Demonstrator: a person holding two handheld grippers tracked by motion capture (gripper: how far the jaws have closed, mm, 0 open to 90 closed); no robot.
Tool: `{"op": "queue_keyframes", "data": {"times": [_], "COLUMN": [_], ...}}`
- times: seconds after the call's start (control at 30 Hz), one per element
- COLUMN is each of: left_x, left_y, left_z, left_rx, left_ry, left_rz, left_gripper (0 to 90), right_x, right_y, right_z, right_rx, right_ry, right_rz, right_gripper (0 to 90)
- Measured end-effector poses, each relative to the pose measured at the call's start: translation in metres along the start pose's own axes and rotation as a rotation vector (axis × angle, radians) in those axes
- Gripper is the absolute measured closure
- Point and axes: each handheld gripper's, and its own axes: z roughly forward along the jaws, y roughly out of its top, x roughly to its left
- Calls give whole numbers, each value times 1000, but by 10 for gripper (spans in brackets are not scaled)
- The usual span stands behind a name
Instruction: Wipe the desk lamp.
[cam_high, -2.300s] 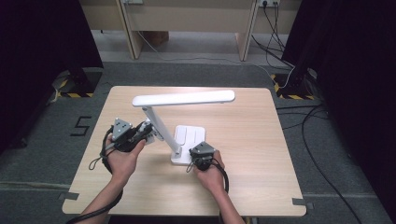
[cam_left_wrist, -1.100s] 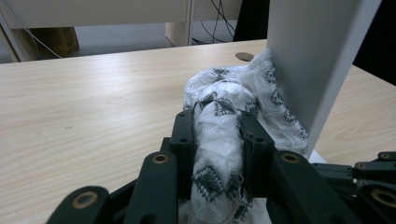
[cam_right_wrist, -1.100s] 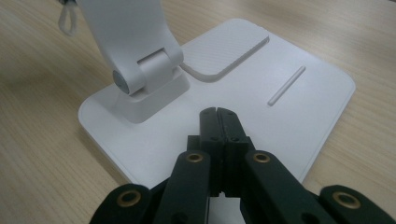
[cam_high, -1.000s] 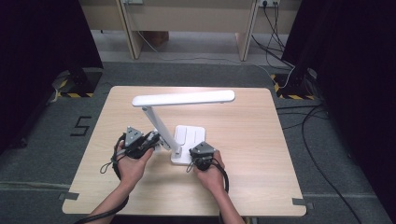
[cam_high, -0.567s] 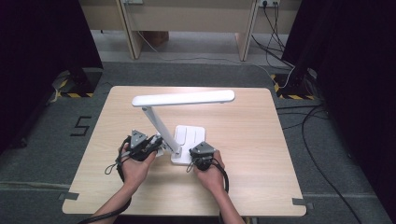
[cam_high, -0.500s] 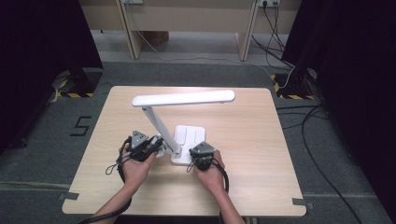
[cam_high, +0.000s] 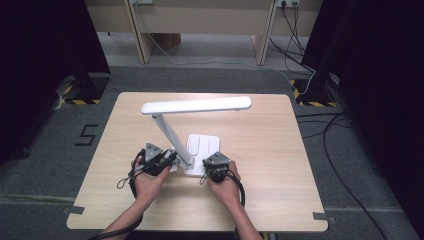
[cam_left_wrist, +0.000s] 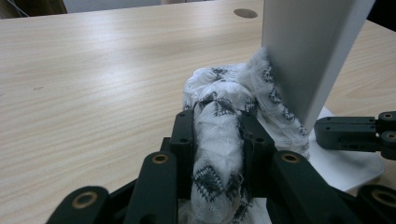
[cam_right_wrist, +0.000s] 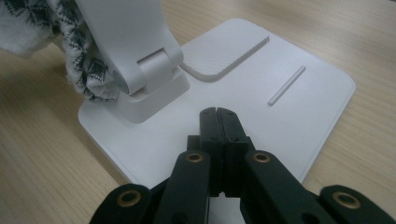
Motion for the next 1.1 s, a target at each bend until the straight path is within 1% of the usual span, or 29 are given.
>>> {"op": "queue_keyframes", "data": {"times": [0.53,0.83,1.0,1.1], "left_x": [0,-2,0,2], "left_y": [-5,-12,-12,-11], "left_z": [2,4,-1,-4], "left_rx": [27,67,86,112], "left_ry": [-6,-21,-32,-48], "left_rz": [6,20,27,42], "left_gripper": [706,705,703,699], "right_x": [0,0,-1,-1], "right_y": [0,0,0,0], "right_z": [0,0,0,0], "right_rx": [0,0,2,1], "right_ry": [0,0,5,5], "right_rz": [-1,0,4,11], "right_gripper": [900,900,900,891]}}
